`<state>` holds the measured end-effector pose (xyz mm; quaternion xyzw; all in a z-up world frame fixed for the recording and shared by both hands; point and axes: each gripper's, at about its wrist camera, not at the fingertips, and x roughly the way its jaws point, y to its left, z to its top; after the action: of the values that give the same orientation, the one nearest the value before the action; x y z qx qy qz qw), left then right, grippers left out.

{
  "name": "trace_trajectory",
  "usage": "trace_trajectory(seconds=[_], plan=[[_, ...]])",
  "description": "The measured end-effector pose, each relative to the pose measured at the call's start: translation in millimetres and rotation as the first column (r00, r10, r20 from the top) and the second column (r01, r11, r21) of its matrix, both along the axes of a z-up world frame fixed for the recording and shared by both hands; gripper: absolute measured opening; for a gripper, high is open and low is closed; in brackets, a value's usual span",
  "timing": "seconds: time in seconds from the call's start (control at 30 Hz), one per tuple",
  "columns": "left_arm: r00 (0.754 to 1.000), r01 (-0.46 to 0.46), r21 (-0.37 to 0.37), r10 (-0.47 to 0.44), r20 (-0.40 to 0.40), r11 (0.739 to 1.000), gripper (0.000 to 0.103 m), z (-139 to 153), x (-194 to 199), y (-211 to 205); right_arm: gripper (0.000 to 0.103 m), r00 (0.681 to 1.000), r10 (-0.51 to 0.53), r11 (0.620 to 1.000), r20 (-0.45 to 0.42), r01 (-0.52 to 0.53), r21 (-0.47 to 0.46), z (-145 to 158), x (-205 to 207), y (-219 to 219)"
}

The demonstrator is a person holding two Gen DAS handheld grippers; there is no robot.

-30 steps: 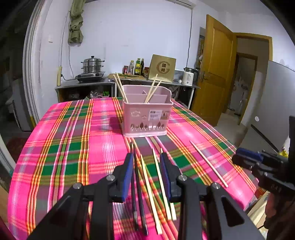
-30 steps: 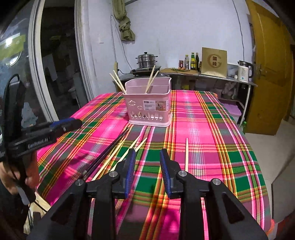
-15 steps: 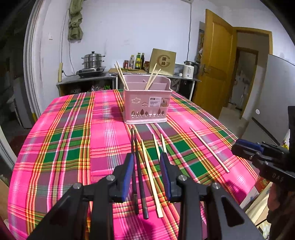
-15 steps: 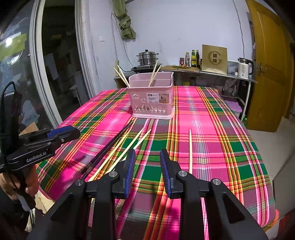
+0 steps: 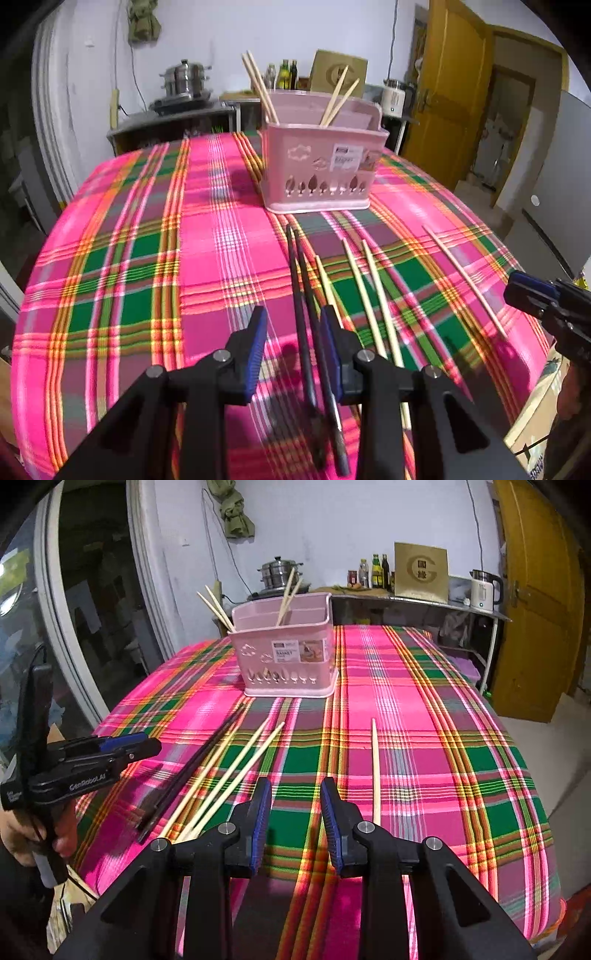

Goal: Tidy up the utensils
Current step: 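Move both tools down to the chopsticks lying on the tablecloth, then grasp a dark chopstick with the left tool while the right tool grasps a wooden chopstick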

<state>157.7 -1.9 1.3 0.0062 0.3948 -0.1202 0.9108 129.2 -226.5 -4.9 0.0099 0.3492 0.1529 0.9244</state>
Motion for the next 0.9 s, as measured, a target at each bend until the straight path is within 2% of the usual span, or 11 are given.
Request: trace_trajectory(seconds=[0.33, 0.6, 0.9], plan=[[0.992, 0.022, 0.001, -0.022, -0.126, 1.0, 0.031, -25.8, 61.6, -5.6, 0.028, 0.994, -0.008, 1.0, -0.11, 0.009, 0.001, -21.1, 57.1, 21.0], [0.988, 0.021, 0.013, -0.019, -0.153, 1.0, 0.031, -31.7, 79.3, -8.6, 0.028, 0.983, -0.006, 1.0, -0.183, 0.007, 0.007, -37.8, 96.3, 40.2], [0.989, 0.035, 0.079, -0.023, -0.147, 0.996, 0.031, -30.2, 81.4, -10.5, 0.027, 0.976, -0.001, 1.0, -0.216, -0.002, -0.016, -46.1, 116.9, 61.2]])
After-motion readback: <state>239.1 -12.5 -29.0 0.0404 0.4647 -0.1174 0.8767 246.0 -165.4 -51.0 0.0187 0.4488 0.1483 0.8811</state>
